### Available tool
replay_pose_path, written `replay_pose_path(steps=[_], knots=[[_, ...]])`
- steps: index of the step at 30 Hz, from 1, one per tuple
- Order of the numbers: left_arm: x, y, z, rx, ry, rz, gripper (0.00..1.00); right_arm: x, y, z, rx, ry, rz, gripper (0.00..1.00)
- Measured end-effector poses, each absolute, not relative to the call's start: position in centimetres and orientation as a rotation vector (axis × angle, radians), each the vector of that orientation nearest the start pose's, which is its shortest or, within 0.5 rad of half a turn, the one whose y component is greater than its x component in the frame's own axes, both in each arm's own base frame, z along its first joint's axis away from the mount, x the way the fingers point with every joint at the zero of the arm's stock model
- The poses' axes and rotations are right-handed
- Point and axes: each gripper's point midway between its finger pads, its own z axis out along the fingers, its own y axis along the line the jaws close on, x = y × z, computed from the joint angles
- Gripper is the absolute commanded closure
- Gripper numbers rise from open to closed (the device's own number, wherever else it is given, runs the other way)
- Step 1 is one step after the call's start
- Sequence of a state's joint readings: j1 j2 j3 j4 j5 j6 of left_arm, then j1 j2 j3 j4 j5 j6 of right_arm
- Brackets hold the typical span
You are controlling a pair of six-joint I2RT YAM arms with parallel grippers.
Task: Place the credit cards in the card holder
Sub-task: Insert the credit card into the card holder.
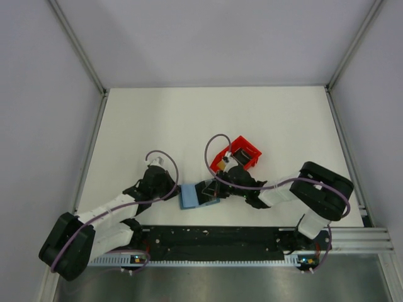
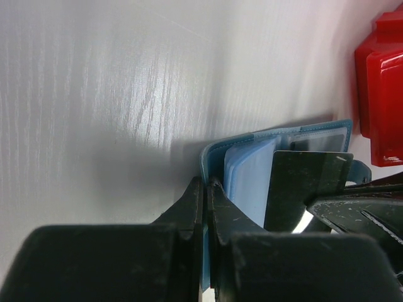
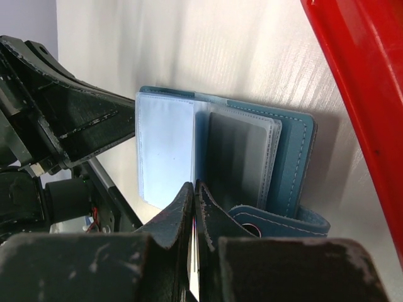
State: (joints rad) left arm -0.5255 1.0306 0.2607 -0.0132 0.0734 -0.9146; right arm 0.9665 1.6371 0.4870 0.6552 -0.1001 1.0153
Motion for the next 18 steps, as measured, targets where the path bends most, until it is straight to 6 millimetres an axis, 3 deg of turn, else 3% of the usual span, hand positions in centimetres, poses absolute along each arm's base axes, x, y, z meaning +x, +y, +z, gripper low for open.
replay_pose_path(steps=[18], knots=[[20.17, -17.01, 2.05, -0.443, 2.451, -0.754, 1.00, 18.72, 35.79, 3.74, 0.017, 2.351, 1.246, 1.00]])
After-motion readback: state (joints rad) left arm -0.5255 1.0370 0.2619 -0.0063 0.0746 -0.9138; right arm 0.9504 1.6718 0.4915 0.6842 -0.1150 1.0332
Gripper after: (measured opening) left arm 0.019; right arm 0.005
